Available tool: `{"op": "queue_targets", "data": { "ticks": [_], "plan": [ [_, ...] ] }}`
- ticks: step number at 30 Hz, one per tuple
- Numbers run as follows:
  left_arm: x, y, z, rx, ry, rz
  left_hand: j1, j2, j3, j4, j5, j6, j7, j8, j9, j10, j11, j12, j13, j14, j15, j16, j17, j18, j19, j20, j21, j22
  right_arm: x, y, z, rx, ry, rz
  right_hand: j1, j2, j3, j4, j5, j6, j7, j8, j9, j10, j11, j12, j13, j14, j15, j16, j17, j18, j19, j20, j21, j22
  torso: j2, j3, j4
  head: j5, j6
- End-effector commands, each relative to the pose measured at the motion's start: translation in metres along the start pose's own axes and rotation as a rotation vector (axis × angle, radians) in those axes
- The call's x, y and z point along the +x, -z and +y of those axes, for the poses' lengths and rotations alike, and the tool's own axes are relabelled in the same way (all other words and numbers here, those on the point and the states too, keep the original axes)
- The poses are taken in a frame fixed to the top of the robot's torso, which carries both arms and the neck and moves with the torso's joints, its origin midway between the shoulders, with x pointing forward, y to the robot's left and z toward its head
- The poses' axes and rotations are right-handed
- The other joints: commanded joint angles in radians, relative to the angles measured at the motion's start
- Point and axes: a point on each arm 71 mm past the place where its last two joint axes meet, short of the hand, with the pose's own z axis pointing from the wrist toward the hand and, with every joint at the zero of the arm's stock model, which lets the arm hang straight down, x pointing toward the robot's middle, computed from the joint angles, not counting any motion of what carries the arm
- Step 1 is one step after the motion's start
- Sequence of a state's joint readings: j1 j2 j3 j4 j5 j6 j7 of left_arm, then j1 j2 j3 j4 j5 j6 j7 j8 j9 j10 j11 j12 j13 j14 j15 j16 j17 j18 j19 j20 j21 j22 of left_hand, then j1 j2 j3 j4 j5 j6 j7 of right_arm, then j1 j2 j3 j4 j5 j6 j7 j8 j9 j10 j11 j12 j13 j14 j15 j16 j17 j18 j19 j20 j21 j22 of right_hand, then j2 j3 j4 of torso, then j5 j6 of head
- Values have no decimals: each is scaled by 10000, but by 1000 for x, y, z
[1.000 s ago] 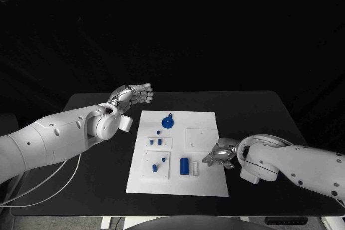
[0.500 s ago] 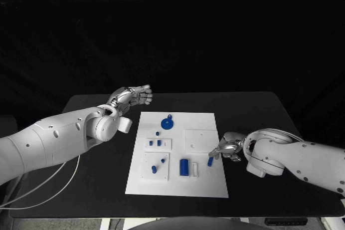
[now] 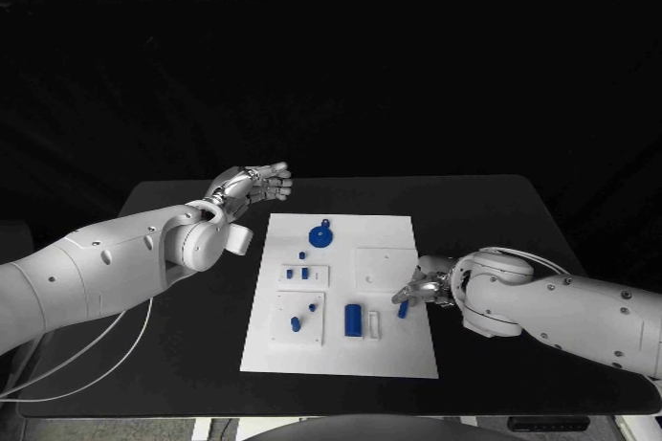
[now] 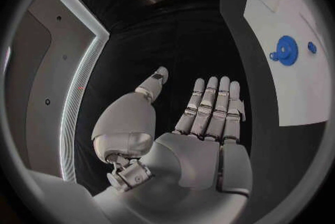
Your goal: Assemble the parts on the task board
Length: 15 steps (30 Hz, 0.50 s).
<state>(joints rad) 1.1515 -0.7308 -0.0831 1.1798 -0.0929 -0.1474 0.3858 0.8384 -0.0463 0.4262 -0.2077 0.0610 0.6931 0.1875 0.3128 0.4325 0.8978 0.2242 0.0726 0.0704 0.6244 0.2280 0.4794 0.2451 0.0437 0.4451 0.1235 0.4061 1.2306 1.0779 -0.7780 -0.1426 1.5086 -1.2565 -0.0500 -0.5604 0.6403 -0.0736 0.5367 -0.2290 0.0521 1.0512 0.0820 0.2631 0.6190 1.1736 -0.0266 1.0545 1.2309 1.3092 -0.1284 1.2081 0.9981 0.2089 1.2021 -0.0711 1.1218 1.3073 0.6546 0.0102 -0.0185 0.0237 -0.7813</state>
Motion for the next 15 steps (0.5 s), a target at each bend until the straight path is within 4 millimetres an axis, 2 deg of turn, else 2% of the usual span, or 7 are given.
{"op": "queue_targets", "data": {
  "ticks": [1, 11, 15],
  "plan": [
    [3, -1, -1, 112, 44, 211, 53, -83, 9, 10, -39, -88, 315, -33, -10, -51, -20, -44, -9, -77, -24, -58, 9, 155, 54, 11, -47, 13, 0, -2, -1, 156, 851, -299, -3, -95, -1, -50, -30, -49, 5, -17, 13, -4, -21, -22, -4, -2, -51, -16, 10, 529, -8, -81, 0, 146, -4, -1, -10, 6, -17],
    [2, 0, -1, 88, 57, 238, 45, -90, 1, 14, -42, -89, 317, -33, -10, -52, -21, -44, -9, -80, -23, -60, 10, 153, 55, 13, -50, 15, 14, -8, 0, 254, 1587, -279, 24, -63, 6, -64, -29, -50, 4, -18, 16, -12, -21, -28, -4, -3, -50, -18, 9, 529, -9, -86, -6, 142, -5, 4, -18, 22, -67],
    [2, 0, -1, 73, 67, 260, -29, -88, -29, 72, -44, -95, 321, -32, -11, -57, -19, -46, -10, -87, -21, -67, 13, 148, 61, 16, -62, 21, 19, -11, 1, 259, 1998, -391, 99, 4, 33, -103, -29, -44, 2, -18, 21, -6, -23, -21, 5, 0, -50, -18, 9, 529, -4, -95, -9, 138, 2, 7, 1, 33, -103]
  ]
}}
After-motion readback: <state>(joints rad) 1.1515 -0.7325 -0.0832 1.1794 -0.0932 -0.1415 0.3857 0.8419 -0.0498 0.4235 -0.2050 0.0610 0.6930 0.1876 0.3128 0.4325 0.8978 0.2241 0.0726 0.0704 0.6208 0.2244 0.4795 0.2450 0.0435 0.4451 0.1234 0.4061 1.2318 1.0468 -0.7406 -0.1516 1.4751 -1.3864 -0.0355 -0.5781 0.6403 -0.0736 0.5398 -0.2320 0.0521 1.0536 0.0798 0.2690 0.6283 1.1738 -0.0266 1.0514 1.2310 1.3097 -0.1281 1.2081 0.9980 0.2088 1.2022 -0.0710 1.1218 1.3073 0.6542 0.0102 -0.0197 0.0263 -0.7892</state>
